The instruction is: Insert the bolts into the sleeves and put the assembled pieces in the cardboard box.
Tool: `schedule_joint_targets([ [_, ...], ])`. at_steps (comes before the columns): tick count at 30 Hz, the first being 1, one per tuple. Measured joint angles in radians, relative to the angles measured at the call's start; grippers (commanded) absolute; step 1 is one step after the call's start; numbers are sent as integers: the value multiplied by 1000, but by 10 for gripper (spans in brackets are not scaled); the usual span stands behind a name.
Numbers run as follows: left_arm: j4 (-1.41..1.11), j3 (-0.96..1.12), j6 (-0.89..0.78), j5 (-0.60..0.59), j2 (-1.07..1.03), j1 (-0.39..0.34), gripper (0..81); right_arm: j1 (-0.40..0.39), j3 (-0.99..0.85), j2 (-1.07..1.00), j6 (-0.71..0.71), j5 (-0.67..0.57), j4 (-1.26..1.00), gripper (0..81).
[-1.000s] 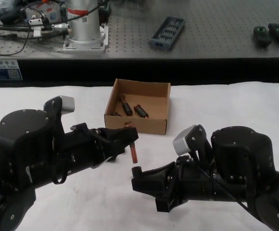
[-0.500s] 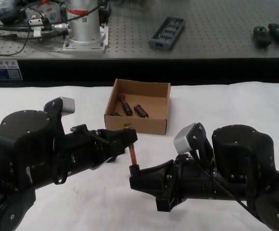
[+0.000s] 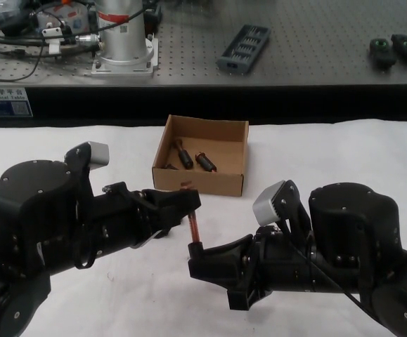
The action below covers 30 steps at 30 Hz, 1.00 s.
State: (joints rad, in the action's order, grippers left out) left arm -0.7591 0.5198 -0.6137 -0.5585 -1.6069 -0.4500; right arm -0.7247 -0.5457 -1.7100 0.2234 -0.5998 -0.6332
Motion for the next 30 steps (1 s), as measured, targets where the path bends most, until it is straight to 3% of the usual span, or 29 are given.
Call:
schedule_joint_targets([
  [30, 13, 0, -7, -33, 0, 2, 6, 17, 0, 0, 0, -4, -35, 49],
])
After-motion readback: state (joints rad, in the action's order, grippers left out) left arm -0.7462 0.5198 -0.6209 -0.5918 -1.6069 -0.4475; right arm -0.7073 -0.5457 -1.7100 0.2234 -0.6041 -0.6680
